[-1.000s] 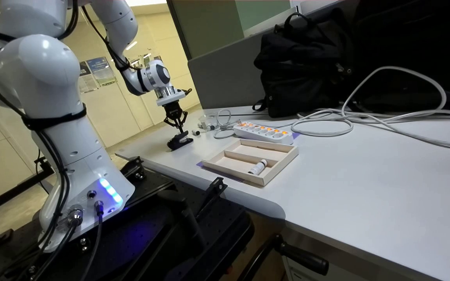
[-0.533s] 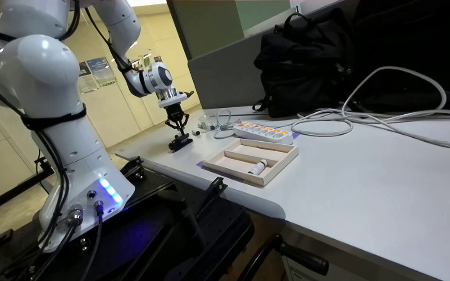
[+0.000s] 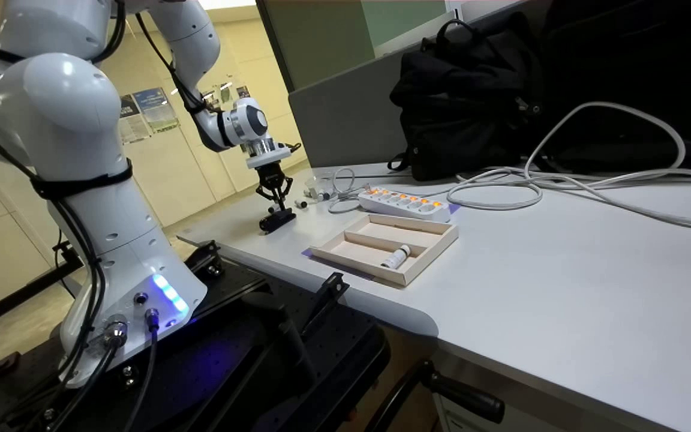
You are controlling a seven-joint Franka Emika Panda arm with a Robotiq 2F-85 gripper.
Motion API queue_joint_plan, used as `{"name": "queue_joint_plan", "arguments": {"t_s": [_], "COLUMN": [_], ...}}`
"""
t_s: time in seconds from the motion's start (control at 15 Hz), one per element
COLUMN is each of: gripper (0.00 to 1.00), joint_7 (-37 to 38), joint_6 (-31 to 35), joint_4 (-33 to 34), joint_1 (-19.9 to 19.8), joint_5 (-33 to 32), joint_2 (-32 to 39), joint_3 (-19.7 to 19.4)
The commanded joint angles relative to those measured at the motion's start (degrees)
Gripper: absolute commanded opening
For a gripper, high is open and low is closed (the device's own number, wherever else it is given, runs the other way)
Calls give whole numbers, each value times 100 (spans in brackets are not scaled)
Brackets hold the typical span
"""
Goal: Press the top of the stapler
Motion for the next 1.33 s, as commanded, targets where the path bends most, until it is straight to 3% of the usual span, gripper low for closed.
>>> {"name": "queue_joint_plan", "arguments": {"t_s": [0.0, 0.27, 0.8, 0.87, 0.93, 1.0, 1.2, 1.27], "gripper": [0, 0, 0, 6, 27, 8, 26, 27], "joint_7": [-81, -287, -1164, -1268, -1378, -1228, -1350, -1354], "joint_6": [453, 351, -695, -865, -1068, -735, -1022, -1025], "joint_4": [-37, 61, 415, 378, 377, 473, 461, 456], "joint_1": [-136, -287, -797, -869, -930, -769, -822, -822], "joint_5": [25, 194, 637, 766, 886, 728, 860, 871], "joint_2": [554, 337, -688, -890, -1018, -664, -961, -967], "joint_3": [-58, 32, 354, 420, 451, 305, 347, 354]}}
